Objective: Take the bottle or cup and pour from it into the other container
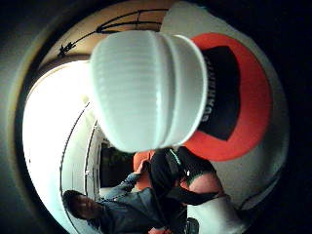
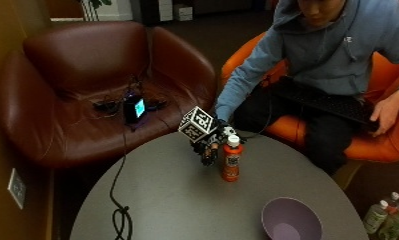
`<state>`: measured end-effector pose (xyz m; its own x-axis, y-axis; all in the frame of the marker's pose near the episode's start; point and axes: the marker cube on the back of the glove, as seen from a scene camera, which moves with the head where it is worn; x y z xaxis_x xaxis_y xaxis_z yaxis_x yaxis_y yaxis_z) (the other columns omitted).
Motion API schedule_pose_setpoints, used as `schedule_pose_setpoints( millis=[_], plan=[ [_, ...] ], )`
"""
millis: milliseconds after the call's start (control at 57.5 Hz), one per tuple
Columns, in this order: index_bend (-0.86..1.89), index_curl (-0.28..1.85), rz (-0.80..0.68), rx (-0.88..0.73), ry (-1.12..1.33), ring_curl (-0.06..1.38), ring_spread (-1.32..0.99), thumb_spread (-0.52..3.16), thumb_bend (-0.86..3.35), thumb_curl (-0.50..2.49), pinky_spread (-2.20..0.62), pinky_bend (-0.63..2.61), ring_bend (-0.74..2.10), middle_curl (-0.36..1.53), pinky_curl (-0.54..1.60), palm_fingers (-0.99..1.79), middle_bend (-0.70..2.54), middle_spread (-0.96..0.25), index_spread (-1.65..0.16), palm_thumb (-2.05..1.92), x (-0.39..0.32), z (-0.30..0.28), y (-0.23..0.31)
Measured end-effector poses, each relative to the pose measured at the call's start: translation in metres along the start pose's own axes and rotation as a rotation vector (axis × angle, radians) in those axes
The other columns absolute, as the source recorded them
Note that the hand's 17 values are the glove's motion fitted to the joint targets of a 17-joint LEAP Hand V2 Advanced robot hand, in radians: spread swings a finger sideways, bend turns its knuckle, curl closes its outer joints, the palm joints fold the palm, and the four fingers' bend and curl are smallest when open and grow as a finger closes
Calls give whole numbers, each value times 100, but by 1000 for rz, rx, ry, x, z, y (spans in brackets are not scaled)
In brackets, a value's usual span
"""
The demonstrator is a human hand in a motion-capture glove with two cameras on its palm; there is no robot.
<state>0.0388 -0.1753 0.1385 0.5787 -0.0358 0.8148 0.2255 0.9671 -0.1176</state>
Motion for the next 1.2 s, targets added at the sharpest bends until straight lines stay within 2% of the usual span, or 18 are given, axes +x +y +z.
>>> schedule_pose_setpoints(
  millis=[382, 469, 730, 939, 1199],
  plan=[
    [14, 26, -13, -18, -97, 30, -11, 88, -3, 35, 20, 32, 27, 33, 35, 21, 20, -19, -37, 62, -11, 7, -12],
    [13, 25, -29, -6, -189, 30, -11, 87, -3, 35, 20, 32, 29, 33, 35, 25, 21, -19, -37, 62, -18, 9, -17],
    [29, 33, -61, 37, -390, 31, -11, 82, 3, 41, 17, 19, 31, 35, 32, 67, 22, -12, -30, 85, -27, 22, -27],
    [16, 36, -52, 51, -483, 34, -17, 66, 2, 52, 5, 13, 38, 40, 29, 95, 33, -11, -25, 100, -32, 33, -35],
    [12, 36, -41, 80, -492, 38, -21, 42, -3, 61, -10, 20, 41, 44, 31, 103, 32, -11, -24, 105, -51, 40, -52]
  ],
)
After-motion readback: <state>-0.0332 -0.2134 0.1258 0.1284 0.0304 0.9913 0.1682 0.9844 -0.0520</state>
